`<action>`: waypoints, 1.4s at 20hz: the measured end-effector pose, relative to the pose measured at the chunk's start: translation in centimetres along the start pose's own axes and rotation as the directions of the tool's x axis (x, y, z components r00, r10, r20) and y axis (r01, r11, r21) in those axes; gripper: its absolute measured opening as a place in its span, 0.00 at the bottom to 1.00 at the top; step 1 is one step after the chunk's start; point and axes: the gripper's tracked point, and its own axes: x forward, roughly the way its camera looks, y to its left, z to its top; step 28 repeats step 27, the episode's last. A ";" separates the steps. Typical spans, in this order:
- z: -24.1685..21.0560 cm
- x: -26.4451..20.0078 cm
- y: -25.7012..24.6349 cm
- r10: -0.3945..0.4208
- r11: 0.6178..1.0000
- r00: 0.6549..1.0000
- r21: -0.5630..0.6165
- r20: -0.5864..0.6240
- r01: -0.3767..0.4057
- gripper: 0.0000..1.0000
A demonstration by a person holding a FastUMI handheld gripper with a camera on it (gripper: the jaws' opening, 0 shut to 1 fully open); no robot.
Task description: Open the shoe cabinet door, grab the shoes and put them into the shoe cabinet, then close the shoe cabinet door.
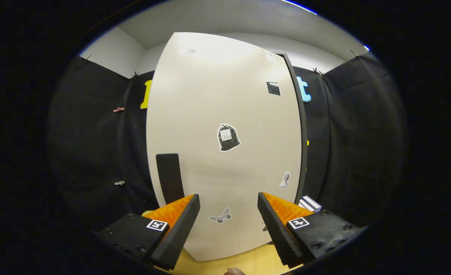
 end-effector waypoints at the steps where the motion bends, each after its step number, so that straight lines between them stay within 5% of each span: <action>1: 0.2 0.0 0.4 0.006 1.000 1.000 0.002 0.006 -0.006 0.98; 28: 2.8 -2.2 4.2 0.033 0.999 0.998 -0.034 0.046 -0.032 0.98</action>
